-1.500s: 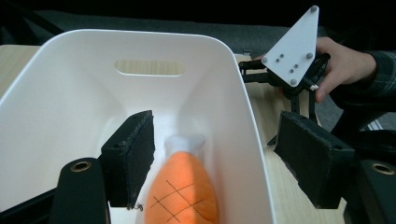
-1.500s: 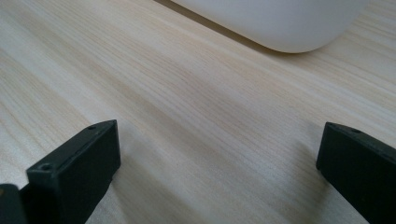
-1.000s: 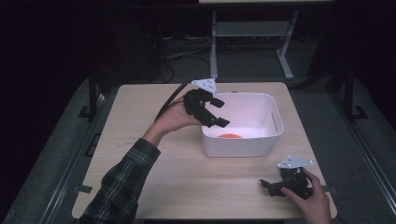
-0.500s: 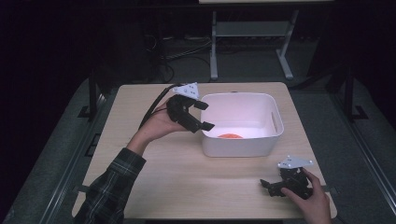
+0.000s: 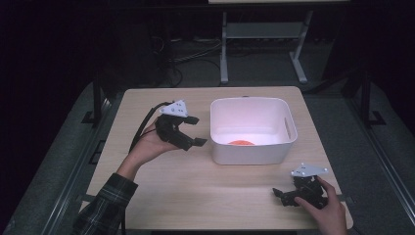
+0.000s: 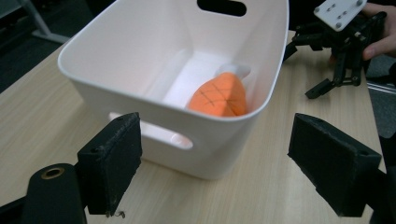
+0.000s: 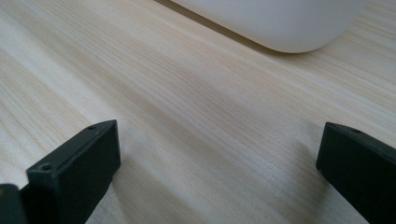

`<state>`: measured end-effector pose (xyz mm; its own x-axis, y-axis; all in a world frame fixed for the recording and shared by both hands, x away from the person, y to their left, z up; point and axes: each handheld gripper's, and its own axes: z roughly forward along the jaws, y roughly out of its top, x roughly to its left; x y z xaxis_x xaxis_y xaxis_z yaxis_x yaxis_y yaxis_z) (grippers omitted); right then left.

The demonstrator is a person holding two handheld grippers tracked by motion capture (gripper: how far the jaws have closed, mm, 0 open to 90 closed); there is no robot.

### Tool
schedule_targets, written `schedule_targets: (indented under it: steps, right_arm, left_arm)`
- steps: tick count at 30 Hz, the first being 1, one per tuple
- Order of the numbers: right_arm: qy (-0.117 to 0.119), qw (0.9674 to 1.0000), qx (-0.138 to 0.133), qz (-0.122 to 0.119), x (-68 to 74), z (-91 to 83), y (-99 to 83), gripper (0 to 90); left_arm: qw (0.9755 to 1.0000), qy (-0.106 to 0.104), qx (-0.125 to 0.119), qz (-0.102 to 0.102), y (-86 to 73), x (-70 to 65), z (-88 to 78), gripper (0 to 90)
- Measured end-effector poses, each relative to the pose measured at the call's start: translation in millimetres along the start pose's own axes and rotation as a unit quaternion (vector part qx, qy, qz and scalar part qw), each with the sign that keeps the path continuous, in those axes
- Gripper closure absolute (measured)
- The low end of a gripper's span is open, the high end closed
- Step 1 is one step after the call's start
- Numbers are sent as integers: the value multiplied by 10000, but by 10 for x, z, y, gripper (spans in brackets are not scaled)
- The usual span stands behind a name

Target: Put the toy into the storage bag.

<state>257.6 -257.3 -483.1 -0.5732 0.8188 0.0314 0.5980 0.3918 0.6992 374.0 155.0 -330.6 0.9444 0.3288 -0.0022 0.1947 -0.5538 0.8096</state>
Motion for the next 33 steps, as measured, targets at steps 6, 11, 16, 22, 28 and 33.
schedule_targets:
  steps: [6,11,16,22,28,33]
  right_arm:
    - [-6,10000,1,1,0,1,0,0]
    - [-12,10000,-1,3,0,0,0,0]
    - [-6,10000,-1,-4,0,1,0,0]
    - [2,10000,2,3,0,0,0,0]
    - [-5,10000,3,2,0,1,0,0]
    - [-7,10000,1,0,0,1,0,0]
  left_arm:
    - [9993,316,-1,-193,-247,-62,-37,166]
    - [9983,489,-33,-300,-363,-112,-59,166]
    - [9968,701,32,-396,-515,-192,-83,167]
    - [9946,875,14,-562,-742,-284,-112,170]
    - [9924,1007,53,-703,-934,-354,-148,170]
    - [9896,1215,-8,-772,-1063,-435,-185,170]
